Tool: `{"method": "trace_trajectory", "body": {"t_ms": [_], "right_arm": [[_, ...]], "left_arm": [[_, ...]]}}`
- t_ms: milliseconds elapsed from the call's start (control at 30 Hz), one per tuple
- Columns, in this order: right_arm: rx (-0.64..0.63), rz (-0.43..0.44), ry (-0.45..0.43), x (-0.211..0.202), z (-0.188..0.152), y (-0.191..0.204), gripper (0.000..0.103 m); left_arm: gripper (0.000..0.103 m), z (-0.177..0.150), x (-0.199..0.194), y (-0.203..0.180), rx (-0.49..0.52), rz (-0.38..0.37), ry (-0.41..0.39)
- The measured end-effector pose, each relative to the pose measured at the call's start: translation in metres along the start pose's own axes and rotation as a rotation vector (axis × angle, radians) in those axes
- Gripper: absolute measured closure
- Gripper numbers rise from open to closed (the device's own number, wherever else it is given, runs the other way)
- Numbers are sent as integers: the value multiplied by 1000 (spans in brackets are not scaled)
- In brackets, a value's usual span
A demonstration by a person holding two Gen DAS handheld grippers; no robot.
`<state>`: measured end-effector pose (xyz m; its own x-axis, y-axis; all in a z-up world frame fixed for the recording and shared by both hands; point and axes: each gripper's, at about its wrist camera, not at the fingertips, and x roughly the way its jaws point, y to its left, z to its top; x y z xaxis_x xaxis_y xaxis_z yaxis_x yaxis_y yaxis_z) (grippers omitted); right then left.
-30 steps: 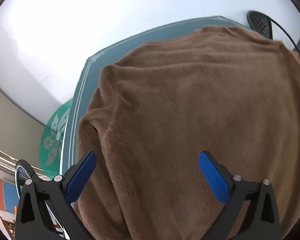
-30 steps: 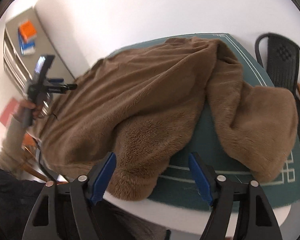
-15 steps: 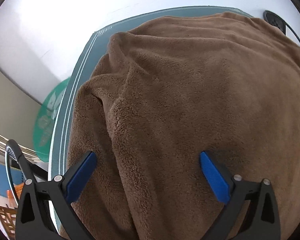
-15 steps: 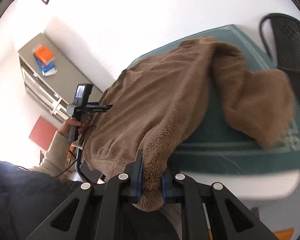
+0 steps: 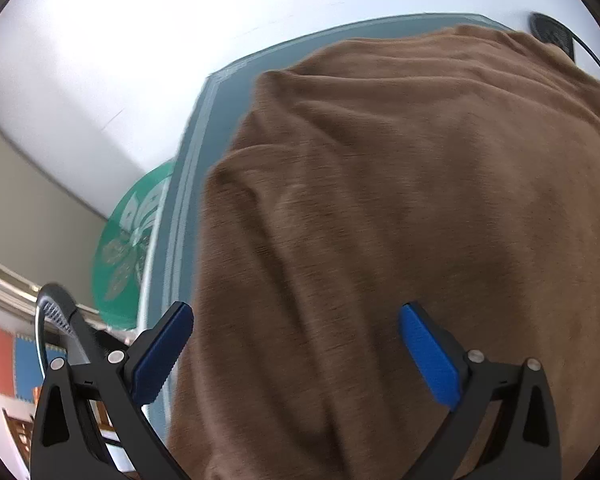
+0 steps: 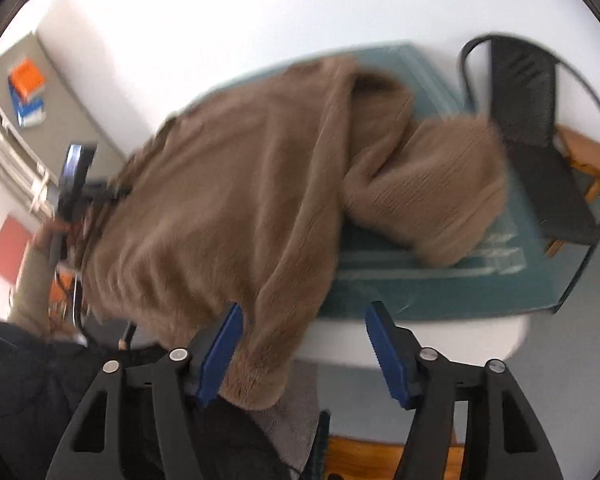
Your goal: Fold clothes
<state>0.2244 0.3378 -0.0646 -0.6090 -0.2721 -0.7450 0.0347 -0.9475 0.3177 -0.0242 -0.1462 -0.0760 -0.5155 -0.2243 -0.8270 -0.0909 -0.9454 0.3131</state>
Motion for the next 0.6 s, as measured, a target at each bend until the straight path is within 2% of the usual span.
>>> {"method": "trace_trajectory", "body": {"t_ms": [133, 200, 300, 367, 500, 567, 600], "right_arm": [[19, 27, -127, -15, 24, -1, 37], [6, 49, -148, -8, 35, 8, 37], [-34, 134, -129, 16, 55, 26, 37], [-75, 158, -105, 35, 66, 41, 31], [-158, 222, -65, 76, 82, 77, 30], [-194, 262, -49, 96, 91, 95, 30], [-205, 271, -46, 104, 93, 102, 30]], "left_arm": [[0, -4, 0, 28, -72, 7, 10], [0, -7, 0, 41, -108, 11, 16], [0, -15, -5, 58, -153, -1, 17], [0, -23, -7, 70, -191, -30, 19], [0, -36, -10, 92, -276, -64, 23], [0, -38, -5, 105, -323, -95, 27], [0, -38, -1, 109, -344, -134, 26]]}}
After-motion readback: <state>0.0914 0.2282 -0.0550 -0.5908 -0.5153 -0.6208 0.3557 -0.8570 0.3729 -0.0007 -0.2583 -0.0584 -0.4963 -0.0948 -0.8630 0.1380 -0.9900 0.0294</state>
